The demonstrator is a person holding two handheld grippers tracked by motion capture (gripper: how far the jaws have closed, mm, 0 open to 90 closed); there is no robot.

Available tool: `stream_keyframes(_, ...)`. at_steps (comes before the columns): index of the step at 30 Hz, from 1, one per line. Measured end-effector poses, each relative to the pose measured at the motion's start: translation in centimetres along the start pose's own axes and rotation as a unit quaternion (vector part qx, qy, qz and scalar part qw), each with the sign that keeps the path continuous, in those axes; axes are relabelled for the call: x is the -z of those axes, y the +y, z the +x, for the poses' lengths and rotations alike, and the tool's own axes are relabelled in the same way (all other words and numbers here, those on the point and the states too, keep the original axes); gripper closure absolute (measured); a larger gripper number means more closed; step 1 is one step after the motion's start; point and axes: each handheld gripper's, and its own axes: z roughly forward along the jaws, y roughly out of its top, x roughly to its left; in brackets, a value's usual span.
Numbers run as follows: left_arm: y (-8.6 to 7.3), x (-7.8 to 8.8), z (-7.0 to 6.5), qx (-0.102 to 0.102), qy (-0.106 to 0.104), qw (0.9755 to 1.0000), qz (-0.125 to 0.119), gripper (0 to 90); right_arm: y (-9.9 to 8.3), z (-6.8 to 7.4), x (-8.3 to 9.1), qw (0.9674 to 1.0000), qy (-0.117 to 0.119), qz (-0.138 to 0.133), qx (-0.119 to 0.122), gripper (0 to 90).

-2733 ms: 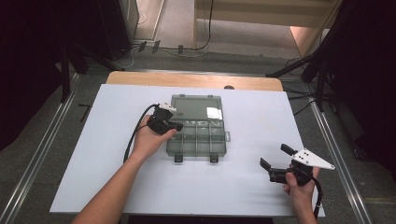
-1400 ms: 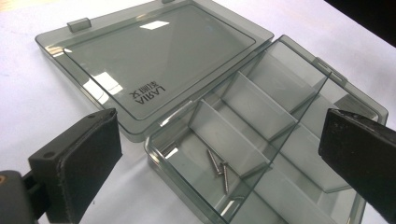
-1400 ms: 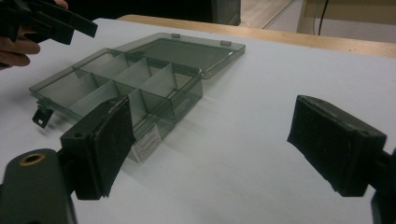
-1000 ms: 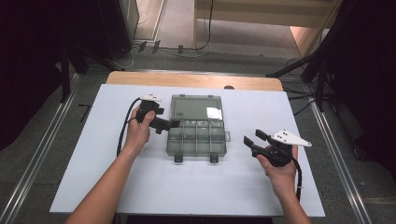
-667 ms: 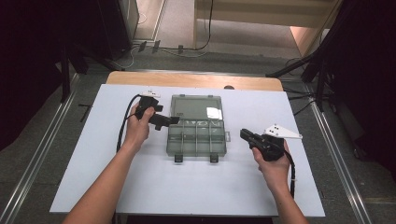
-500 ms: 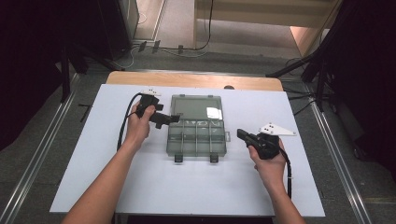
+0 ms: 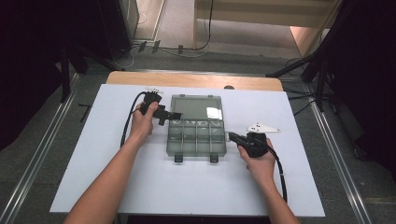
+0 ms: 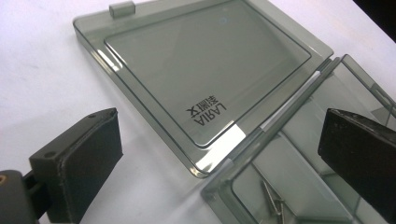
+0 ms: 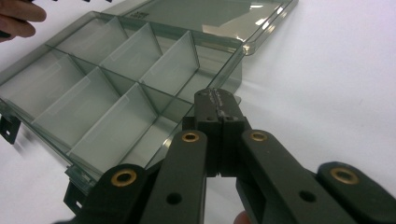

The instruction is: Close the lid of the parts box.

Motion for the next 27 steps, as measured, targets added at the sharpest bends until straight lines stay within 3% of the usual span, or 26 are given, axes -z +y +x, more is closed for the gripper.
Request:
stream_keyframes(6,0.1,-1.2,1.0,0.036,-0.015,0.9991,0.015,0.0,-0.2,0.1,-0.5,1.0,0.003,0.004,0.002,90.0)
stream_keyframes(12,0.6,-1.7,1.3,0.057,-0.004,0.9978,0.033,0.9,-0.3,0.0,-0.5,0.9999,0.004,0.007,0.007,90.0)
stream_keyframes(19,0.8,-2.0,1.2,0.074,-0.011,0.9967,0.031,15.9,-0.3,0.0,-0.5,0.9999,0.0,0.005,0.012,90.0)
stream_keyframes(23,0.8,-2.0,1.5,0.102,-0.018,0.9942,0.028,23.5,-0.3,-0.1,-0.5,0.9999,0.004,0.006,0.01,90.0)
stream_keyframes(27,0.7,-1.8,1.9,0.112,-0.02,0.993,0.032,35.8,-0.4,-0.1,-0.6,1.0,0.003,0.005,0.008,90.0)
